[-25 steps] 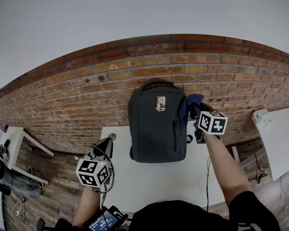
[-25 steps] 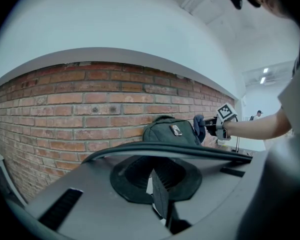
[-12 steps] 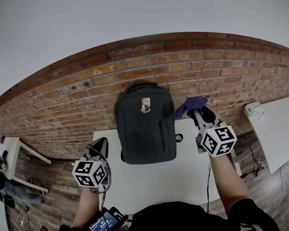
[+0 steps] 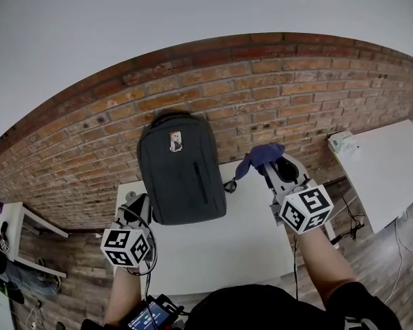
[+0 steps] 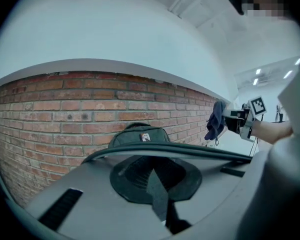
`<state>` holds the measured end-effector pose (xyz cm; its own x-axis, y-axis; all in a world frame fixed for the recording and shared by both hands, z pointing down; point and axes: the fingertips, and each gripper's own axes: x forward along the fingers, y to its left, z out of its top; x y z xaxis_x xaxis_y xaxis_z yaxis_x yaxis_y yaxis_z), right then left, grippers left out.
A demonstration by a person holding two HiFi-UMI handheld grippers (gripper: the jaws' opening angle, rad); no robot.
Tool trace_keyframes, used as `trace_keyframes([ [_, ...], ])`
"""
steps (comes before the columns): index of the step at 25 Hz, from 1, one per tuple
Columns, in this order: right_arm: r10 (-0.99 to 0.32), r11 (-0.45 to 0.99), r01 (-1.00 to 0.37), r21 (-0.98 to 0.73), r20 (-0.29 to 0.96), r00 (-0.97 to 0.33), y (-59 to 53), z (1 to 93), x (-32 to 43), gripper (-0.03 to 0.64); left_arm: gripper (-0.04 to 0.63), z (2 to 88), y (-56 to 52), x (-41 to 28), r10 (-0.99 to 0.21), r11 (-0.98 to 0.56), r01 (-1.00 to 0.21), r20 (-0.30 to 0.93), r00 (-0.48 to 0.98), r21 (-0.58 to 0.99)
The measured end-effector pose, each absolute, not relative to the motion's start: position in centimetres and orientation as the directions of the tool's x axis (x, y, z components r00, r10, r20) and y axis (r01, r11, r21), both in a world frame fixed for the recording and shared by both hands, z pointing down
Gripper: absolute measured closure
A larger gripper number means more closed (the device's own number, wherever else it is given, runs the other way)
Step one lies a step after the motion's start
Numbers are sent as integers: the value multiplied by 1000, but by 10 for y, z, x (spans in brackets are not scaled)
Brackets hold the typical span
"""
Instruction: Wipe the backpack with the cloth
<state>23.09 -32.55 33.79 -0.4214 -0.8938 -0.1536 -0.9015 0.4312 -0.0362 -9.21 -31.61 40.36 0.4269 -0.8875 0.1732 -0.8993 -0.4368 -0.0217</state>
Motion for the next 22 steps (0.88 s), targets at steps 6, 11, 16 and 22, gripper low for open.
trace_keyframes([
  [6, -898, 423, -906, -27, -143, -416, -269, 345, 218, 531, 598, 392, -267, -98, -882, -459, -888, 134, 452, -31],
  [11, -903, 411, -911, -36, -152, -401, -194, 348, 194, 532, 598, 404, -186, -133, -885, -452, -892, 130, 446, -20],
  [16, -907, 396, -918, -22, -167, -387, -87, 355, 163, 532, 598, 416, -82, -175, -890, -448, -894, 104, 445, -6],
  [22, -924, 352, -936, -30, -173, -342, 77, 348, 134, 531, 598, 420, 69, -210, -876, -471, -882, 118, 467, -10],
])
